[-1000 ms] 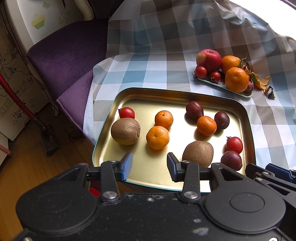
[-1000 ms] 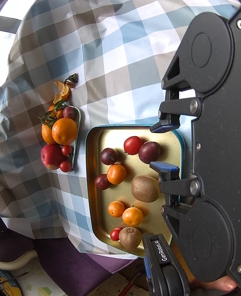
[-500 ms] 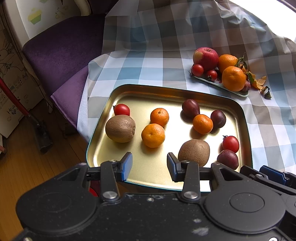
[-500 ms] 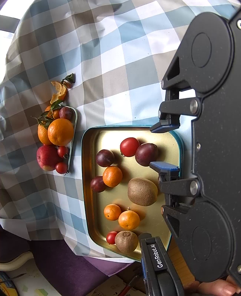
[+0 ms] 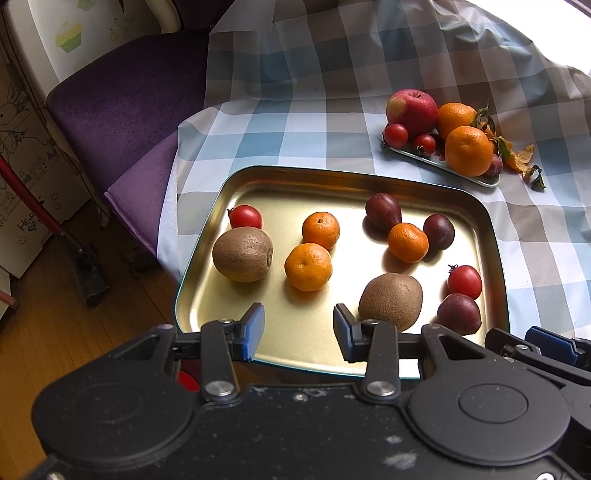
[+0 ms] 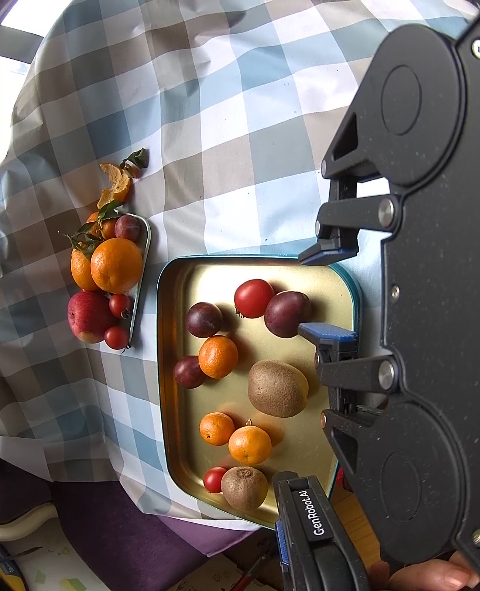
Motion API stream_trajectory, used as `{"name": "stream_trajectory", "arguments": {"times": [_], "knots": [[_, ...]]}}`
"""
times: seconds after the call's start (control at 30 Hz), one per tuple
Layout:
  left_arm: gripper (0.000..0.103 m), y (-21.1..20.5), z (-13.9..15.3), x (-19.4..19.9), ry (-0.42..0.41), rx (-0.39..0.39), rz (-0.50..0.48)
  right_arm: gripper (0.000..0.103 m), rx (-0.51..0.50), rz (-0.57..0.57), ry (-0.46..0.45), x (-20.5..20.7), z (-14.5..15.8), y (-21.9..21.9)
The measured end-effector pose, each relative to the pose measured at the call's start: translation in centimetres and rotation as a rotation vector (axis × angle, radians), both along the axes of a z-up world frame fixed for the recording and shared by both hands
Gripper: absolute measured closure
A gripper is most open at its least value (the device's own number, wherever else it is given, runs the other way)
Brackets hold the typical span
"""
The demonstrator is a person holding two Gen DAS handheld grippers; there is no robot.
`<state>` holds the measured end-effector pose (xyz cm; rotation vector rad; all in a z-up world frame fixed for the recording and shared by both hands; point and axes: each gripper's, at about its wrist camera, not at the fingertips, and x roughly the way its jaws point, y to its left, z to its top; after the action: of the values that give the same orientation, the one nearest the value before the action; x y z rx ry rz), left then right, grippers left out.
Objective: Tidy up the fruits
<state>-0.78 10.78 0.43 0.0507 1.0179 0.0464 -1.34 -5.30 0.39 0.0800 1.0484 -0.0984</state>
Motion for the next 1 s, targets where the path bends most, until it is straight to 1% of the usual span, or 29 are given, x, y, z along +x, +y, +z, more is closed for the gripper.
{"name": "stream_trajectory", "arguments": {"times": [1.0], "knots": [[0.062, -0.28, -0.2, -0.11, 0.003, 0.008, -0.008, 0.06, -0.01, 0.011, 0.005, -0.11, -0.04, 0.21]]}}
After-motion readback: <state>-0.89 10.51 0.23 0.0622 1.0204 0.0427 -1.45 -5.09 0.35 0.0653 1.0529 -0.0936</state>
